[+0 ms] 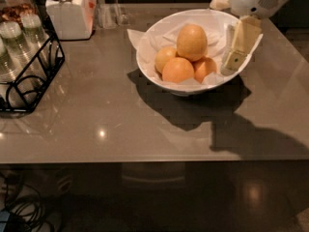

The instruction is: Pick orange from white bowl

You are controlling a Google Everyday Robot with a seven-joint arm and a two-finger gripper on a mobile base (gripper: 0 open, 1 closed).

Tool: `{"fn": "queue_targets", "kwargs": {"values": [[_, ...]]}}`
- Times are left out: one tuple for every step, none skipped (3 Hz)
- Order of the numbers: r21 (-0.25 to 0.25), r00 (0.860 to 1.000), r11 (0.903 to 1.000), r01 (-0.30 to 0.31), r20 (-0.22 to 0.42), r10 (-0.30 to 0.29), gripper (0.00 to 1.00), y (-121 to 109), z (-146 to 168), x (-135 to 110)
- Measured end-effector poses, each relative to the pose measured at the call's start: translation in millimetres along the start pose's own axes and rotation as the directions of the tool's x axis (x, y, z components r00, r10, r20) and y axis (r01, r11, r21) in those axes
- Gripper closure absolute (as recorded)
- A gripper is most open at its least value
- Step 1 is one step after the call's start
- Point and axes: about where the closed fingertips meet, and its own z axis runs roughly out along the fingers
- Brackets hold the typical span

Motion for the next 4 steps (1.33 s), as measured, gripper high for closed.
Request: {"fn": "queue_targets", "kwargs": {"values": [[-0.031, 0.997, 0.9978, 0.058, 0.042, -0.057, 0.0, -29, 23, -16], [-0.013, 0.997, 0.9982, 0.058, 0.051, -0.058, 0.0, -35, 23, -19], [-0.002, 0.995, 0.9989, 0.047, 0.083, -0.047, 0.0, -43, 34, -15], [-0.03, 0.991, 0.9981, 0.053, 0.124, -0.049, 0.0, -56, 58, -17]]}}
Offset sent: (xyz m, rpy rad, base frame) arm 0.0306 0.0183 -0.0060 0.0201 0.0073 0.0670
